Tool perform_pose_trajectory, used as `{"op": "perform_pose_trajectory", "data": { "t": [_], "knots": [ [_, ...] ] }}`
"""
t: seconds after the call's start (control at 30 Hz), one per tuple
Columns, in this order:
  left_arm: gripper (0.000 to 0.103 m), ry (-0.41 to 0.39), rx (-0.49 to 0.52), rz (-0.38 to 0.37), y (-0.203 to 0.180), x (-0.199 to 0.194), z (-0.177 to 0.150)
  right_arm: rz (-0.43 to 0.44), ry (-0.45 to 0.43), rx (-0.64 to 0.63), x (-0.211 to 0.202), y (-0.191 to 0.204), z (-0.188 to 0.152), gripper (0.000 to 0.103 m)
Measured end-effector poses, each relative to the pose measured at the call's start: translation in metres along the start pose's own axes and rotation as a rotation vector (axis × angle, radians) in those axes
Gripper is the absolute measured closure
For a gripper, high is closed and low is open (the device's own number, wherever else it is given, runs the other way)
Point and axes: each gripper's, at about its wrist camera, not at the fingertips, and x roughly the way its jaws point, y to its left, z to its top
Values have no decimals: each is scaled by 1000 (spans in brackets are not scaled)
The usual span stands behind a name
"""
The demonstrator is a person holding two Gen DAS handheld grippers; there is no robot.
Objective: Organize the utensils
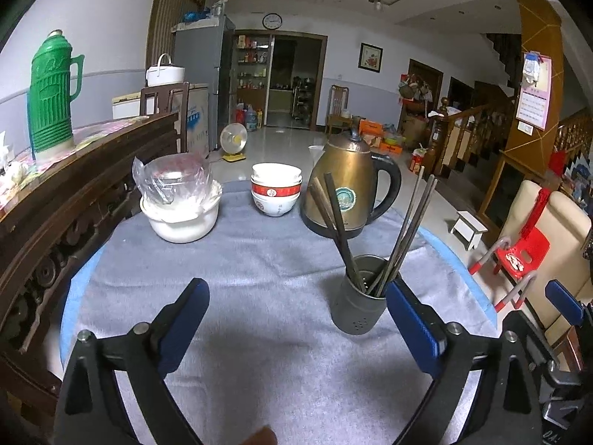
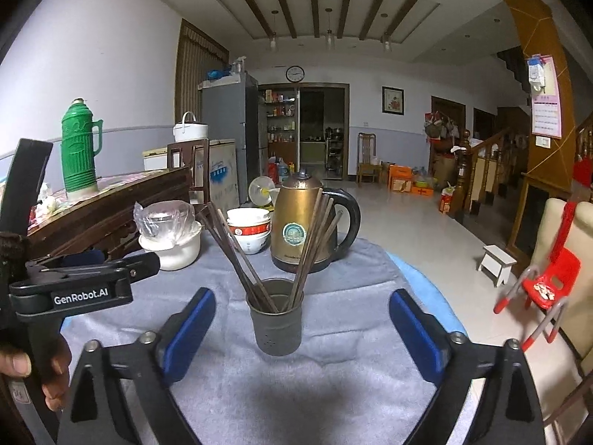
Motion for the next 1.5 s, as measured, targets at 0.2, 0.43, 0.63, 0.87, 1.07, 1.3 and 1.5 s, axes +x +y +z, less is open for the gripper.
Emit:
{"op": "perform_pose_trajectory", "data": {
  "t": [0.2, 0.43, 0.63, 0.87, 1.07, 1.3, 1.5],
  "knots": [
    [4, -15, 10, 4, -3, -3, 2, -1, 2, -2, 0, 0, 0, 3],
    [3, -23, 23, 1, -7, -5, 3, -7, -5, 2, -2, -1, -1, 2],
    [3, -28, 31, -5, -9, -5, 4, -15, -12, 3, -3, -3, 1, 2],
    [3, -24, 35, -8, -10, -4, 3, -17, -12, 1, -3, -4, 3, 1],
    [3, -22, 34, -4, -11, -4, 2, -17, -14, -1, -3, -4, 3, 1],
    [3, -30, 42, -5, -12, -4, 3, -20, -20, -1, -4, -5, 4, 1],
    [3, -32, 46, -9, -13, -3, 5, -24, -21, -1, -3, -6, 7, 1]
  ]
}}
